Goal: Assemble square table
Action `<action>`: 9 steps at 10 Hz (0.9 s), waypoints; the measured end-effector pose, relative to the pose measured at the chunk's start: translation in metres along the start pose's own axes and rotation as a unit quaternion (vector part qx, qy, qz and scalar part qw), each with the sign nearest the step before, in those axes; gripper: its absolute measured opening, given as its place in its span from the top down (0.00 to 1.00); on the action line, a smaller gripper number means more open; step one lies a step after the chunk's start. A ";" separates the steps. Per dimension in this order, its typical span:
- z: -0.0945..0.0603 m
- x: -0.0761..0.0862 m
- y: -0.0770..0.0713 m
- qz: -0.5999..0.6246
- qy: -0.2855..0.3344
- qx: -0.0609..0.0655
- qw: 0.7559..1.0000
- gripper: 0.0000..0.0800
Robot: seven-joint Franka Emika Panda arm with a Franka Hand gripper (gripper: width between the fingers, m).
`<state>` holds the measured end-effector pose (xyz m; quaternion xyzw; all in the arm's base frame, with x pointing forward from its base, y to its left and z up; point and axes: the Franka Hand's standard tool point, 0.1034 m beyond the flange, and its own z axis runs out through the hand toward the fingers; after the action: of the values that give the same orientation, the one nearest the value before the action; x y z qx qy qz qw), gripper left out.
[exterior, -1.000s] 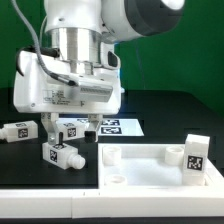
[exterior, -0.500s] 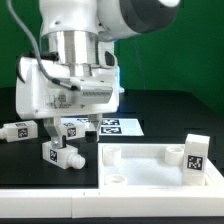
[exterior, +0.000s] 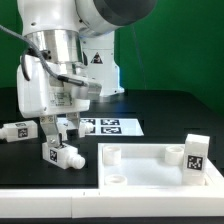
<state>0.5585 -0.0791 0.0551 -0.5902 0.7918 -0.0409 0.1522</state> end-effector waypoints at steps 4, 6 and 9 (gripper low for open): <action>0.001 0.007 0.005 0.055 -0.003 0.000 0.998 0.19; 0.001 0.006 0.004 0.087 -0.007 -0.004 0.996 0.19; 0.002 0.007 0.005 0.088 -0.005 -0.005 0.996 0.19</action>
Offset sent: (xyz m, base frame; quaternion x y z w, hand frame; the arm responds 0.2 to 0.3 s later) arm -0.0093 0.0058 -0.0034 0.0074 -0.0586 0.1602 0.9853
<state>0.5529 -0.0839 0.0509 -0.5195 0.8397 -0.0206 0.1568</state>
